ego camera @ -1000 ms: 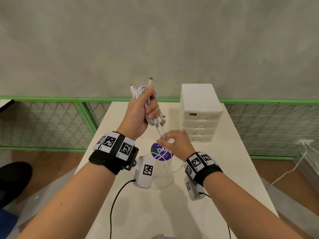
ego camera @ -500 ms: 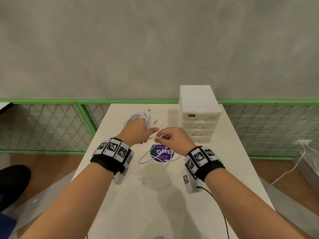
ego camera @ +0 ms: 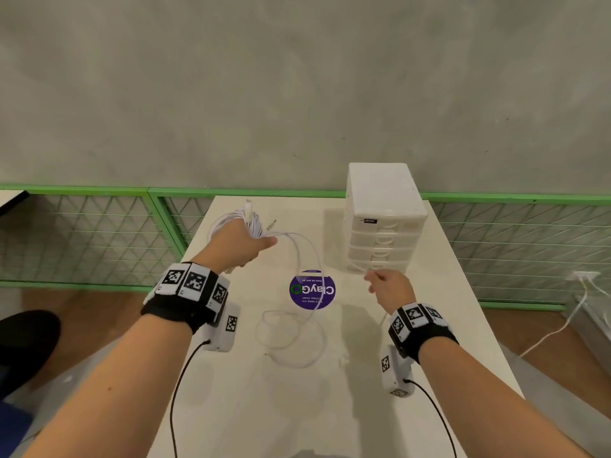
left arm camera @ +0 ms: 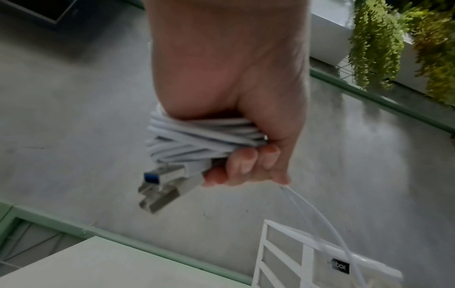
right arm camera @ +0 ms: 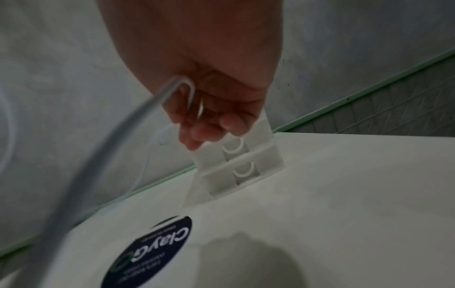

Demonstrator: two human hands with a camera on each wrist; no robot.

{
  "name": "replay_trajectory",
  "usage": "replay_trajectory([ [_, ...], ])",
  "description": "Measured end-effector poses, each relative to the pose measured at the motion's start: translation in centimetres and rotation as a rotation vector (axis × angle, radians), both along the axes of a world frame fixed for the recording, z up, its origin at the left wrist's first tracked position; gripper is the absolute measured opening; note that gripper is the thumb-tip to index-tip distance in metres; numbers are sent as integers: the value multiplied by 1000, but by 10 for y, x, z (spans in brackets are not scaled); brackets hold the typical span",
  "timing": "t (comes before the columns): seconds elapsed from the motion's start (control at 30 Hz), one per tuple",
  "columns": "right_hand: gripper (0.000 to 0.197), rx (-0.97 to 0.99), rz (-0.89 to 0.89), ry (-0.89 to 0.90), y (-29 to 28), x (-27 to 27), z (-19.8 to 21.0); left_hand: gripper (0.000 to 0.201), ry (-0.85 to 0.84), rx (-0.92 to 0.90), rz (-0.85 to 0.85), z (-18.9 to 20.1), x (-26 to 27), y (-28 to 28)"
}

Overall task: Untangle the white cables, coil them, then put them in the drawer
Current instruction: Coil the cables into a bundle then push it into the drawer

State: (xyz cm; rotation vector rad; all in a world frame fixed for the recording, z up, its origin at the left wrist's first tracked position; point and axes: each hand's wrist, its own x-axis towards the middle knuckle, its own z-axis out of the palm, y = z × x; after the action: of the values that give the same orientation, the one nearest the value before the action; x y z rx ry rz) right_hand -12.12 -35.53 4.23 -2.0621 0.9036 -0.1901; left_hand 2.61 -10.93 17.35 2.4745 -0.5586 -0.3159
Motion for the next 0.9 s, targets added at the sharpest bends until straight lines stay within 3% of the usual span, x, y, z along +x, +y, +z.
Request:
replay_trajectory([
  [0.1, 37, -106, 153, 361, 0, 1, -15, 53, 29, -47, 37, -2, -1, -3],
  [0.17, 43, -125, 192, 388, 8, 6, -14, 51, 57, -30, 22, -2, -5, -8],
  [0.2, 44, -127, 190, 302, 13, 9, -9, 49, 67, -18, 10, -2, -8, -10],
  [0.33, 40, -9, 156, -319, 39, 21, 30, 44, 42, 55, -25, 0, -18, -23],
  [0.4, 39, 101, 182, -487, 53, 27, 57, 44, 6, 96, -40, 2, -21, -28],
  [0.47, 43, 163, 311, -488, 64, 33, 73, 44, -28, 106, -51, 3, -24, -33],
  [0.53, 49, 148, 445, -375, 70, 39, 77, 44, -69, 115, -66, 7, -26, -36],
  [0.6, 36, 144, 447, -349, 71, 41, 71, 45, -107, 122, -74, 10, -26, -37],
  [0.7, 24, 62, 361, -467, 63, 39, 65, 44, -115, 210, -149, 10, -25, -32],
  [0.8, 23, -9, 331, -598, 65, 41, 71, 33, 61, 324, -322, 3, -33, -30],
  [0.9, 26, -21, 338, -675, 67, 44, 76, 28, 384, 90, -429, 0, -42, -29],
])
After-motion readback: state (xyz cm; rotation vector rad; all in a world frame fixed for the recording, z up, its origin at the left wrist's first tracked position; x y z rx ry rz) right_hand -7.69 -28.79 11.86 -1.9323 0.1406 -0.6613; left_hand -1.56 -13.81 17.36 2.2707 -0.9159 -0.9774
